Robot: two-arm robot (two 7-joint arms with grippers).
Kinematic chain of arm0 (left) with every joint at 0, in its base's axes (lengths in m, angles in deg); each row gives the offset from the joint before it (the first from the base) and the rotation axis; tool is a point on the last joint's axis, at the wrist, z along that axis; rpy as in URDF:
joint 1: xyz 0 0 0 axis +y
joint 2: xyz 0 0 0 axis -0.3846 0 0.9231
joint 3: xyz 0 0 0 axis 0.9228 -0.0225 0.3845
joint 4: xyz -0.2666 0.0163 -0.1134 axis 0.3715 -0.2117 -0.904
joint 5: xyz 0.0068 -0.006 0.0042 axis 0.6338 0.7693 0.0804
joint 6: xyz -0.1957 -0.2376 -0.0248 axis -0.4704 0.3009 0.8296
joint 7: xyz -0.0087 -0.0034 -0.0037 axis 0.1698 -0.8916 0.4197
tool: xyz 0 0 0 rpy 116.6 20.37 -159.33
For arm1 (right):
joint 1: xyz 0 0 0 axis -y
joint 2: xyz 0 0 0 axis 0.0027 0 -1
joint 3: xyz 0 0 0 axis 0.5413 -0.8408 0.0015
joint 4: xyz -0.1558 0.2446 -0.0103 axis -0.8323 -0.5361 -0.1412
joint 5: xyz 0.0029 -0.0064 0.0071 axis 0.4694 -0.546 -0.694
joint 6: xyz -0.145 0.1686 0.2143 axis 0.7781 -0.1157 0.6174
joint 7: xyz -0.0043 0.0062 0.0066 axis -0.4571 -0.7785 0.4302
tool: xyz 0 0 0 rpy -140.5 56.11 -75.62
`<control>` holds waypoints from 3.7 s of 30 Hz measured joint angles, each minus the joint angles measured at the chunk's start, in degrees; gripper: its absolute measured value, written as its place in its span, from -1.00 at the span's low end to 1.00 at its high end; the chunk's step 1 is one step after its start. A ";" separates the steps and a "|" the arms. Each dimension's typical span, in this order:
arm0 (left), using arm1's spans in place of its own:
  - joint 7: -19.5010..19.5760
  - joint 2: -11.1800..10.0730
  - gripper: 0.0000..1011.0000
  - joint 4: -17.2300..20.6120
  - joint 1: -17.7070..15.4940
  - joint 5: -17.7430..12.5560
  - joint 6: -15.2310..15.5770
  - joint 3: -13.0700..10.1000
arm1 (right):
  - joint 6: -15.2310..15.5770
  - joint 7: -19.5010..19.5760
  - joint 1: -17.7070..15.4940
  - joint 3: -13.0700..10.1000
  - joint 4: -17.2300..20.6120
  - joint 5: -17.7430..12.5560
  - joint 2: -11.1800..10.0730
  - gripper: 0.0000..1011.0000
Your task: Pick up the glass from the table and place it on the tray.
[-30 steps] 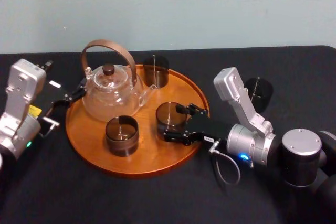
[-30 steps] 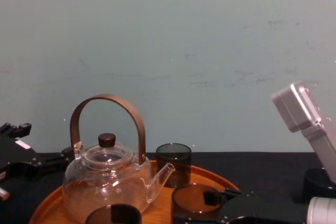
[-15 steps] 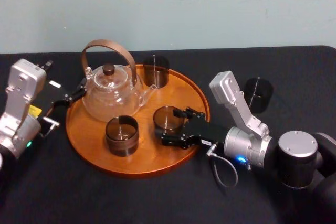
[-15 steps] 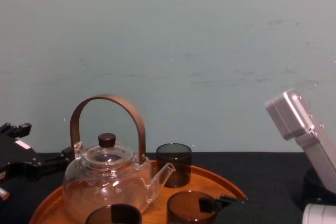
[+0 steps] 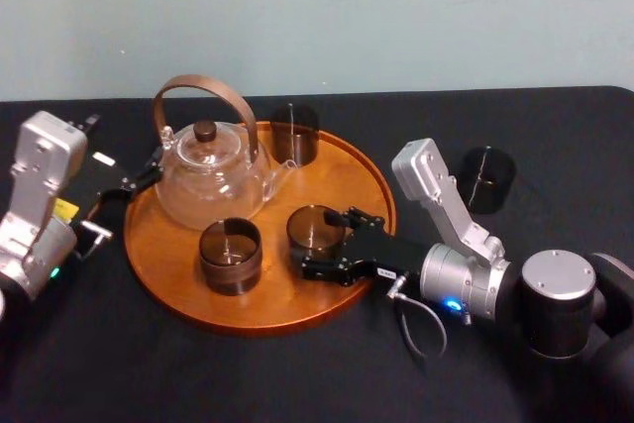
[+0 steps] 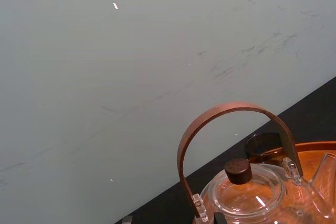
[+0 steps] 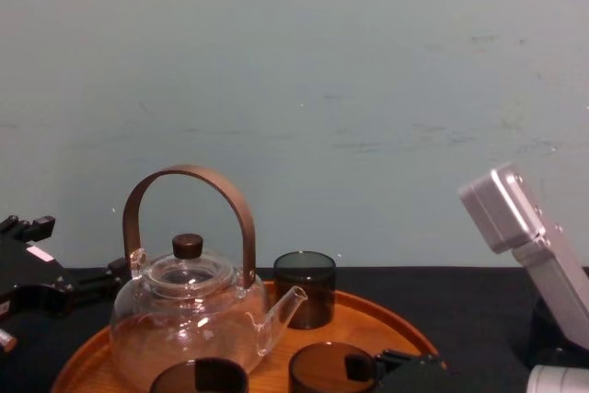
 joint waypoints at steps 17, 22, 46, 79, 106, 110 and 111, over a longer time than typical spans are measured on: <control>0.00 0.00 0.98 0.00 -0.01 0.00 0.00 0.00 | 0.00 0.12 -0.03 0.36 -0.67 0.65 0.27 0.79; 0.00 0.00 0.98 0.00 0.00 0.00 0.00 0.00 | 0.01 0.25 -0.03 0.36 -0.75 0.75 0.32 0.79; 0.00 0.00 0.98 0.00 0.00 0.00 0.00 0.00 | 0.23 -0.01 -0.10 0.21 -0.56 0.55 0.12 0.98; 0.00 0.00 0.98 0.00 0.00 0.00 0.00 0.00 | -0.27 2.86 -9.97 -5.93 18.11 -2.92 -8.18 0.98; 0.00 0.00 0.98 0.00 0.00 0.00 0.00 0.00 | -4.73 4.94 -19.73 -16.62 18.80 -10.06 -13.46 0.98; 0.00 0.00 0.98 0.00 0.00 0.00 0.00 0.00 | -4.81 5.19 -19.79 -17.31 18.03 -10.32 -13.38 0.98; 0.00 0.00 0.98 0.00 0.00 0.00 0.00 0.00 | -4.81 5.25 -19.78 -17.45 17.83 -10.36 -13.33 0.98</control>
